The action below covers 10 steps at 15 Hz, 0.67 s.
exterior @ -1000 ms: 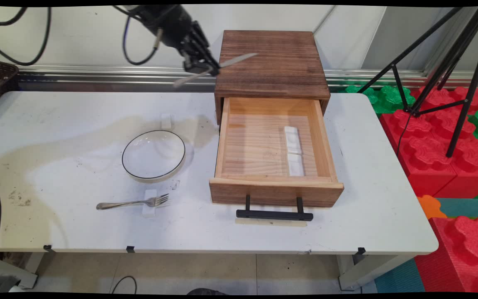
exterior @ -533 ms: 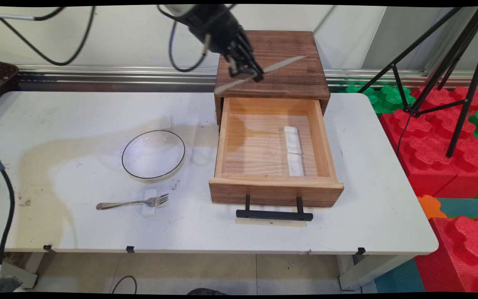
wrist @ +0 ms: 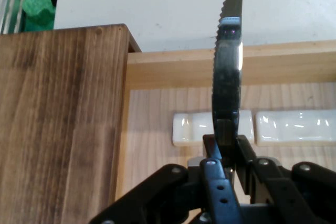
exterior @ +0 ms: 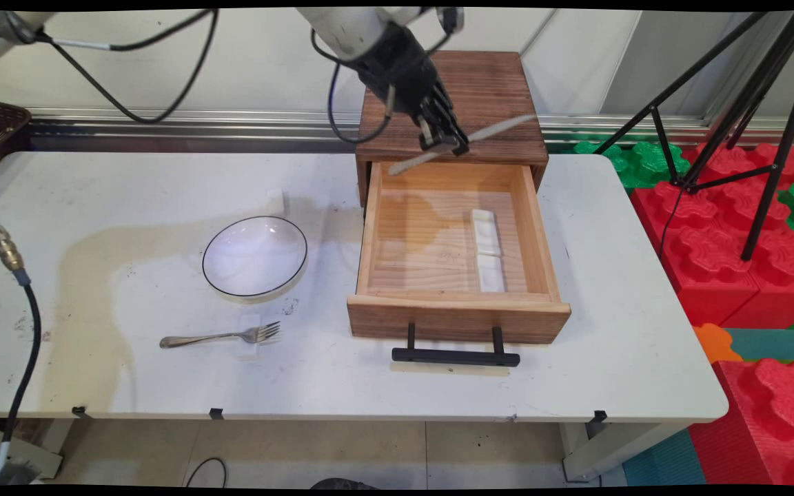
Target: Place the picked object into the drawer
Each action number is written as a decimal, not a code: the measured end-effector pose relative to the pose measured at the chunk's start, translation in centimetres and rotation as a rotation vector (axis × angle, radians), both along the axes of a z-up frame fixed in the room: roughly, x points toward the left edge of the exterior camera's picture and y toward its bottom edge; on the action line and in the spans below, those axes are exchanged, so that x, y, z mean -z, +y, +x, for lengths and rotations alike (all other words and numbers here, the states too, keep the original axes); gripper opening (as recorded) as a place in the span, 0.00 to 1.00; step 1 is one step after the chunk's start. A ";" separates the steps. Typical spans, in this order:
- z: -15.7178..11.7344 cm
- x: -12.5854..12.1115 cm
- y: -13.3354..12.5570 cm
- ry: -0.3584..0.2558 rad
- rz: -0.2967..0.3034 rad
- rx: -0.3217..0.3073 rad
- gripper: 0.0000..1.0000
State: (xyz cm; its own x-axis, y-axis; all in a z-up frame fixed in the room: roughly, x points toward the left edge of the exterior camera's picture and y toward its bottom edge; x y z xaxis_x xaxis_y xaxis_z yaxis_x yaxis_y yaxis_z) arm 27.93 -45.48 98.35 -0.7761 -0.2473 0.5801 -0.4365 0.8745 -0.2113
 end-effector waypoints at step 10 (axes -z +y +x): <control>-1.3 5.8 -1.7 -0.014 0.049 -0.011 0.00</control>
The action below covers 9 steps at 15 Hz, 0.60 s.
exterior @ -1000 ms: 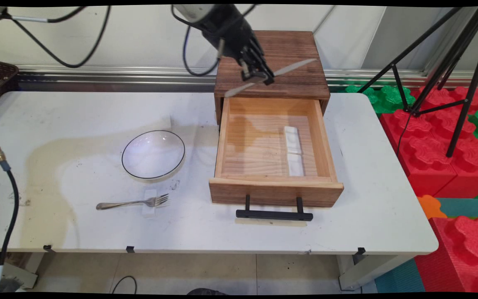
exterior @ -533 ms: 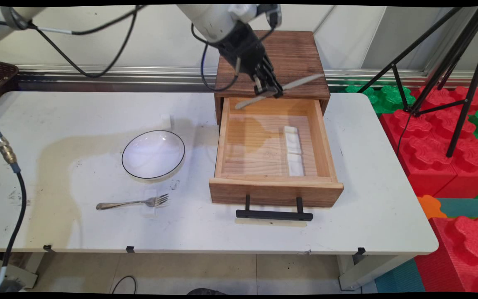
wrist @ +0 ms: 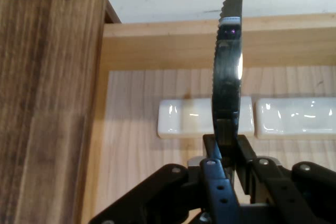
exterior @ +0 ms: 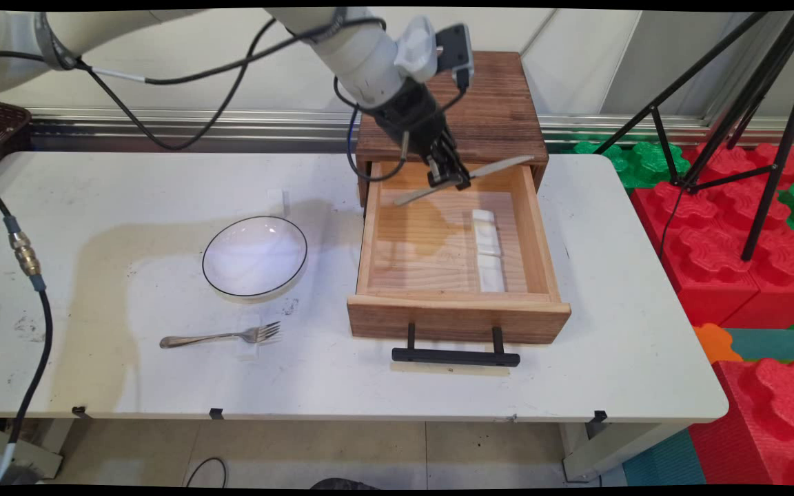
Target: Place the picked object into the drawer
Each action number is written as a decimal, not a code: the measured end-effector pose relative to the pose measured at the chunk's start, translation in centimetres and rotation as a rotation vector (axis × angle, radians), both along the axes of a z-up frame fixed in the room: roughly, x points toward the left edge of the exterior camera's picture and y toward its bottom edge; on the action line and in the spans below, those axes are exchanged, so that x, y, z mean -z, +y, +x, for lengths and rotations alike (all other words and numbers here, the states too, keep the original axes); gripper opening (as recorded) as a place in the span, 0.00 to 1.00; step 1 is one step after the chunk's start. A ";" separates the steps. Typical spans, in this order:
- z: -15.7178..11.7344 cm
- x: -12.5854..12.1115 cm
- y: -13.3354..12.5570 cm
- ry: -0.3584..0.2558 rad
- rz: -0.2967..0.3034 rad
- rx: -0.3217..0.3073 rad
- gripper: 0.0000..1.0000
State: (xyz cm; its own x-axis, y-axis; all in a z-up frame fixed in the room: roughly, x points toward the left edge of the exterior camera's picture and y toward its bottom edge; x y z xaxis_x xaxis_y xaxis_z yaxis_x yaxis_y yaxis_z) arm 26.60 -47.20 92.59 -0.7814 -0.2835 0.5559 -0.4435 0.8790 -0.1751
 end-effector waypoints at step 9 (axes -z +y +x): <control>-0.7 5.6 -1.4 -0.025 0.049 -0.026 0.00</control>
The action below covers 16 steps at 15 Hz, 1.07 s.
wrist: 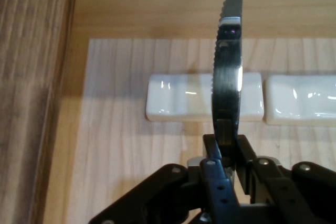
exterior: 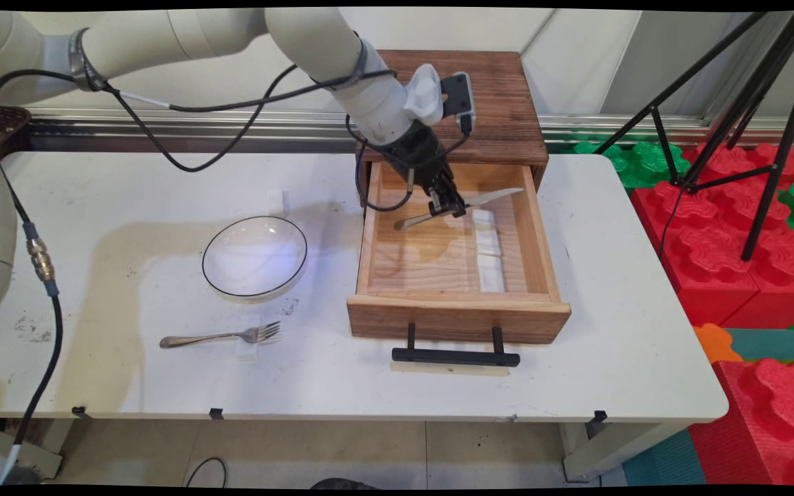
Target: Place the picked object into the drawer
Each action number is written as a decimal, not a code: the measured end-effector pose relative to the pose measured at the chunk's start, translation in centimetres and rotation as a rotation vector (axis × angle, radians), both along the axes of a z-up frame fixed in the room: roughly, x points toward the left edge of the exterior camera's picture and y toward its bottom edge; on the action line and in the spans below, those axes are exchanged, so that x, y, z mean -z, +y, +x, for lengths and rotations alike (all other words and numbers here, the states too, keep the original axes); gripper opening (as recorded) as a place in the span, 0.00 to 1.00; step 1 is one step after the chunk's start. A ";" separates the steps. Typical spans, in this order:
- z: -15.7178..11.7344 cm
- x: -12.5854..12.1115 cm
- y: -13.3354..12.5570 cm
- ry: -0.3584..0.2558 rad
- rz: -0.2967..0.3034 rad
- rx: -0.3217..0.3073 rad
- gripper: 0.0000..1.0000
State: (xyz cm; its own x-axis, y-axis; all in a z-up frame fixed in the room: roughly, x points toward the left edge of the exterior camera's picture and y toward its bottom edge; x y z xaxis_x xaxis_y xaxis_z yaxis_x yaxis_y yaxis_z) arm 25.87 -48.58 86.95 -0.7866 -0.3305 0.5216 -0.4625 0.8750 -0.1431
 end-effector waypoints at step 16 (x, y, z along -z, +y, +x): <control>-0.5 4.4 -1.4 -0.042 0.023 0.007 0.00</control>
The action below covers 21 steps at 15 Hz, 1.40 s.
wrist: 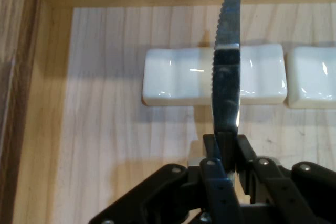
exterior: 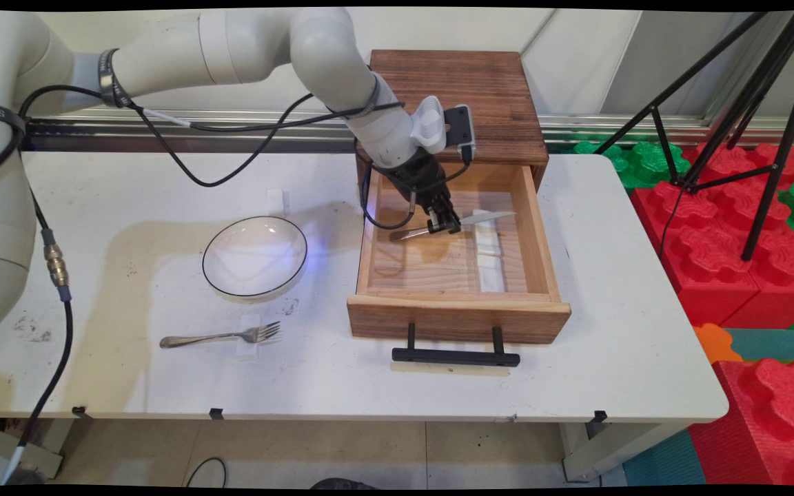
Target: Place the picked object into the drawer
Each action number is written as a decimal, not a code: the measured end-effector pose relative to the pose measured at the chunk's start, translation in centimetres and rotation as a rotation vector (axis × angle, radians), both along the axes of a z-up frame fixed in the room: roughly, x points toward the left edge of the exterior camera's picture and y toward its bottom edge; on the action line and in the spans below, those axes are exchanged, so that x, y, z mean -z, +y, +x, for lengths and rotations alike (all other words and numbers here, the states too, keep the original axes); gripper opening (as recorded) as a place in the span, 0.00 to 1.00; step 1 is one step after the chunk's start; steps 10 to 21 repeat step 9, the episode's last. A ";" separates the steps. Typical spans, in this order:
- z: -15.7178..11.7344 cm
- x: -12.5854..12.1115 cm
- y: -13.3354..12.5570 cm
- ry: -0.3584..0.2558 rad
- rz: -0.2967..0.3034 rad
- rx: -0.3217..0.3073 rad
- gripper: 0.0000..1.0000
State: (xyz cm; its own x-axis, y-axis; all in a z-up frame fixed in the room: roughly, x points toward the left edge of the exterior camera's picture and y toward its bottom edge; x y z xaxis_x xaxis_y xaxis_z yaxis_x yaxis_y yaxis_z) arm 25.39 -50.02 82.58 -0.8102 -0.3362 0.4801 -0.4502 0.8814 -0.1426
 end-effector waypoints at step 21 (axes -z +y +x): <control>-0.4 0.4 -0.1 0.003 -0.015 -0.014 1.00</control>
